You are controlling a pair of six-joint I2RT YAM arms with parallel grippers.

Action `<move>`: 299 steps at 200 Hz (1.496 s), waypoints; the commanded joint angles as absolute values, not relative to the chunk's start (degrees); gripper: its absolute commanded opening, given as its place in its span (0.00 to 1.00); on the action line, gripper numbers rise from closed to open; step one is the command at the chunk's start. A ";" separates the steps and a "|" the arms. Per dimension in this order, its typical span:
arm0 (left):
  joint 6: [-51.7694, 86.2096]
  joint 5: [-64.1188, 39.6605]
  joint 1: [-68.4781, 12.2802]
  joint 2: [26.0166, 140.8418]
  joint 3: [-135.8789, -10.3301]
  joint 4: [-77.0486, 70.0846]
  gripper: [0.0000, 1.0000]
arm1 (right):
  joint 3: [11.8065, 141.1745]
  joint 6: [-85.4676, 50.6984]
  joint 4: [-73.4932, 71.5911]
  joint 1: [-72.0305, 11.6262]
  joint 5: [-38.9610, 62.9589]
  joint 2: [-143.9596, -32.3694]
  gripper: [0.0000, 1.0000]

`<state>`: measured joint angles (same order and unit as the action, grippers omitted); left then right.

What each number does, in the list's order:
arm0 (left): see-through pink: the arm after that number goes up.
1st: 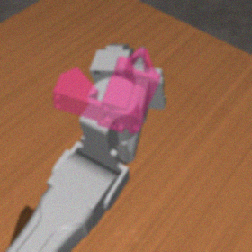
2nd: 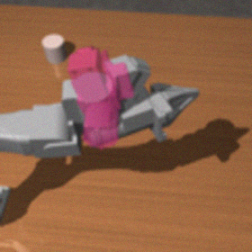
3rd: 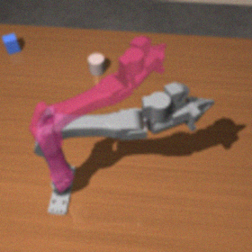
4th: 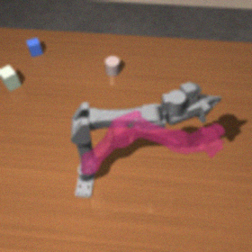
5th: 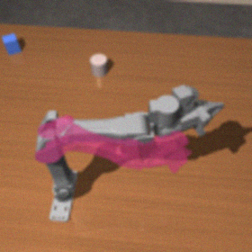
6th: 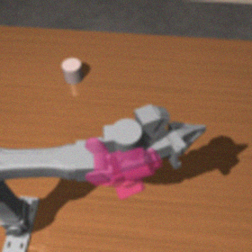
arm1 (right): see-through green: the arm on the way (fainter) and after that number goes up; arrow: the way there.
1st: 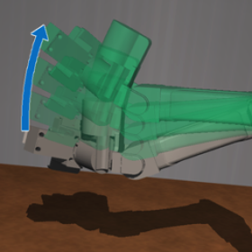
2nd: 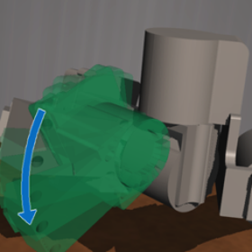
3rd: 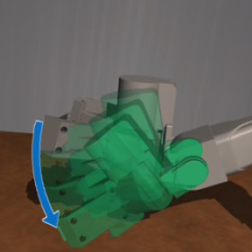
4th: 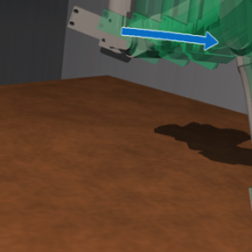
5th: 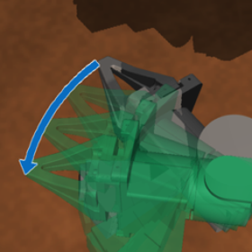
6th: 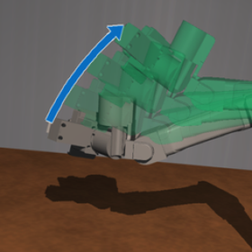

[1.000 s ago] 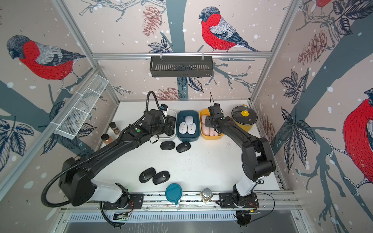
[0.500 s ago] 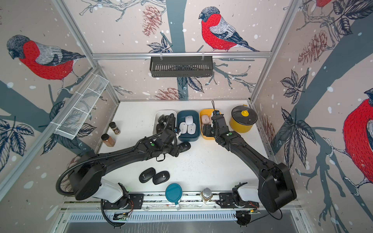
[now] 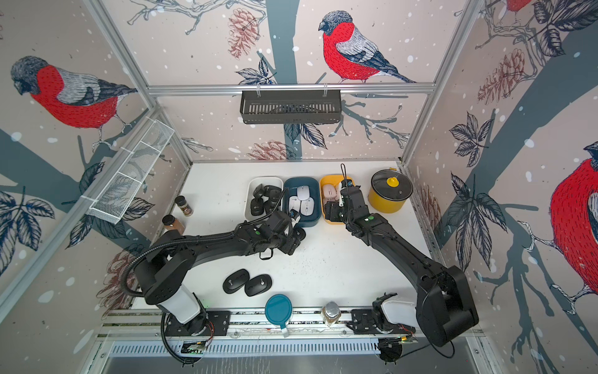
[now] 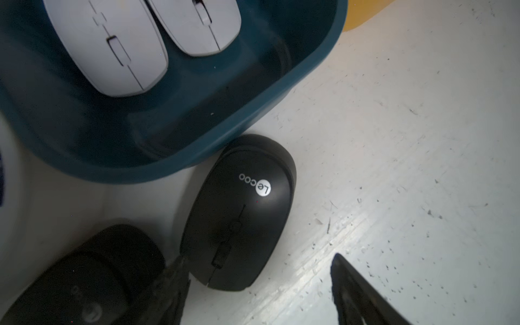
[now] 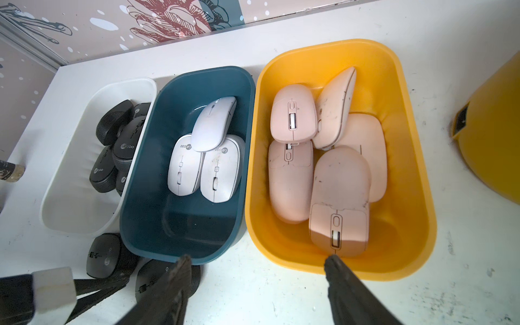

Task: Place the mice by color into the storage box
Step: Pick up the mouse from the center of the board.

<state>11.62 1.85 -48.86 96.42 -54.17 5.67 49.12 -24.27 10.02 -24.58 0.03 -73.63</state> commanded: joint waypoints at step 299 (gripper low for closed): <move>10.80 5.04 -49.22 105.29 -56.86 2.23 0.79 | 48.10 -26.51 7.29 -25.05 1.48 -75.14 0.75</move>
<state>10.35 1.72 -48.97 104.73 -56.60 2.44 48.25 -25.74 8.51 -24.93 1.30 -75.07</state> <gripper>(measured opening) 0.790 0.752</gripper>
